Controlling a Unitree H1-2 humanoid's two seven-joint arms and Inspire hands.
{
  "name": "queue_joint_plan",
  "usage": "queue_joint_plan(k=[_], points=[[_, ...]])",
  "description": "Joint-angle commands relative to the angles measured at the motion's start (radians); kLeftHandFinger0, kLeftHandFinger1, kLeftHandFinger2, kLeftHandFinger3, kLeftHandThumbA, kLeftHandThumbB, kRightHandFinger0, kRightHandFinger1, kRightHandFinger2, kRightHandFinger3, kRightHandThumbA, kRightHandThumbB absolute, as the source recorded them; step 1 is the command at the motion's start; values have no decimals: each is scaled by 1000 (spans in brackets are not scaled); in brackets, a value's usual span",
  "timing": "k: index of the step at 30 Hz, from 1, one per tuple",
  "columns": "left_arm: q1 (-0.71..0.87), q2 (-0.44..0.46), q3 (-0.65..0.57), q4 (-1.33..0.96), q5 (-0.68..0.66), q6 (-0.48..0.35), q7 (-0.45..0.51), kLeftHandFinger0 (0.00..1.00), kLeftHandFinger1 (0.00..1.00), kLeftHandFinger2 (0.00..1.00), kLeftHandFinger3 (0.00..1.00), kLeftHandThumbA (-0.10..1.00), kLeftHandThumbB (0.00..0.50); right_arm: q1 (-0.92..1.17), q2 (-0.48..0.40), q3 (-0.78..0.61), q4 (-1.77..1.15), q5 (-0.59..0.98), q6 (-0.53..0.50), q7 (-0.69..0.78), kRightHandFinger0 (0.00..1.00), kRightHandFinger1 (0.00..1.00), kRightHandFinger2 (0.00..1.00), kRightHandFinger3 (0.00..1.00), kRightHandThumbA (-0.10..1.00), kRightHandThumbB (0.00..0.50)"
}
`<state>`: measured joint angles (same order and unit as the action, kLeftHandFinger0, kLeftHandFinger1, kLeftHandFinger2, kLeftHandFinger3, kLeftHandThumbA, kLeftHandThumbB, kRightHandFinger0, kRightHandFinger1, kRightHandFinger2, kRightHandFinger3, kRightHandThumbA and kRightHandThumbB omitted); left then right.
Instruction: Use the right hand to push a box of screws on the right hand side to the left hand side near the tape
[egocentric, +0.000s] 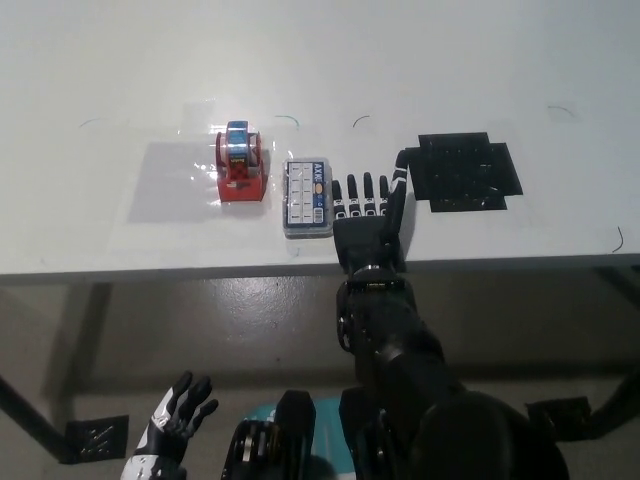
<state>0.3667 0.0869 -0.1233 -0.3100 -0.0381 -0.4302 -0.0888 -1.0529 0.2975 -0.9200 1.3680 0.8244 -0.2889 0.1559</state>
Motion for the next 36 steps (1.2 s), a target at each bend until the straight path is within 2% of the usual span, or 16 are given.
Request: queue_joint_plan(k=[1, 3, 10, 14, 19, 25, 36], points=[[1, -7, 0, -35, 14, -40, -7, 1000, 1000, 1000, 1000, 864, 89, 16, 42, -14, 33, 39, 7, -113, 1000, 1000, 1000, 1000, 1000, 238], [6, -7, 2, -37, 20, -40, -3, 1000, 1000, 1000, 1000, 876, 106, 19, 48, -15, 34, 42, 5, -105, 1000, 1000, 1000, 1000, 1000, 234], [4, -6, -1, -39, 14, -40, -7, 1000, 1000, 1000, 1000, 878, 101, 42, 68, 1, 32, 31, 15, -71, 1000, 1000, 1000, 1000, 1000, 246], [0, -11, -7, -42, 19, -40, -9, 1000, 1000, 1000, 1000, 875, 73, 53, 80, 20, 33, 16, 15, -56, 1000, 1000, 1000, 1000, 1000, 265], [3, -11, -6, -51, 17, -40, -5, 1000, 1000, 1000, 1000, 874, 103, 44, 83, 47, 80, 15, 2, -50, 1000, 1000, 1000, 1000, 1000, 265], [-5, -14, -6, -52, 35, -40, -3, 1000, 1000, 1000, 1000, 903, 102, 35, 83, 60, 106, 21, -1, -41, 1000, 1000, 1000, 1000, 1000, 266], [-5, -7, -11, -56, 14, -40, -11, 1000, 1000, 1000, 1000, 886, 99, 19, 83, 57, 131, 29, 3, -29, 1000, 1000, 1000, 1000, 1000, 274]])
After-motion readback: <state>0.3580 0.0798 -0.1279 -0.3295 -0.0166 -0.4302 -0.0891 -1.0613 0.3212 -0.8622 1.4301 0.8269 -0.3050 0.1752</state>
